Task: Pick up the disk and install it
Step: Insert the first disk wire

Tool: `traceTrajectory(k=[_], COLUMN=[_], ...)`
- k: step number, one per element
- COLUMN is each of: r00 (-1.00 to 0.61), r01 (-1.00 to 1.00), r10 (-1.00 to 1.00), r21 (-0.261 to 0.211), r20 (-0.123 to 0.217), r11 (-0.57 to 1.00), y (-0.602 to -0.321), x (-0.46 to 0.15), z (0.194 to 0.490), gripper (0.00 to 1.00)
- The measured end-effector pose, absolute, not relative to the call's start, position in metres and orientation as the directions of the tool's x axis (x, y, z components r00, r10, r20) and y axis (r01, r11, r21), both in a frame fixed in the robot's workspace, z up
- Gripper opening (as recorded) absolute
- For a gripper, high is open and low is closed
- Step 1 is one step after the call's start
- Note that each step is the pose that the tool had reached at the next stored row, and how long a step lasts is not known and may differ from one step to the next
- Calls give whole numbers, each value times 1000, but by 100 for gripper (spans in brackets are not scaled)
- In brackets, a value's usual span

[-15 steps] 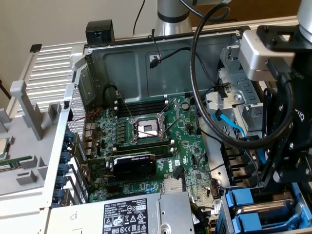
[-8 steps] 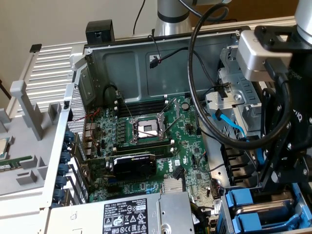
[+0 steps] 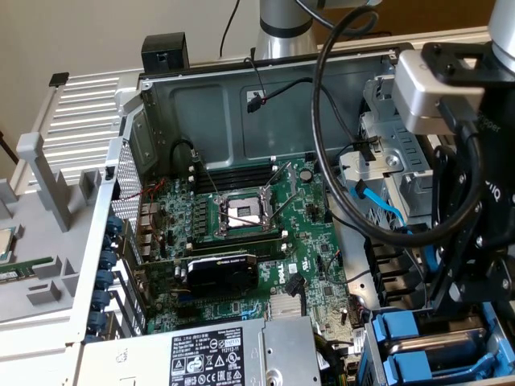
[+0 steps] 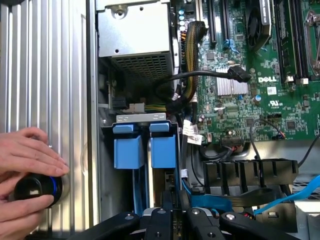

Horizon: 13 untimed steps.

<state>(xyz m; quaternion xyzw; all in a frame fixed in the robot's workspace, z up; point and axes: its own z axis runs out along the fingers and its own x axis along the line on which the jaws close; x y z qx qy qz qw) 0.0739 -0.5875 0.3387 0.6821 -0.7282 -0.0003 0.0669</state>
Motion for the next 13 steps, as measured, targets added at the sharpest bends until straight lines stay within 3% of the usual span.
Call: traceTrajectory(k=[13], r00=[-61], r01=[-993], r10=[-993], r21=[92], r20=[97], r11=[70], y=[-588], x=[76], z=[338], gripper=[17])
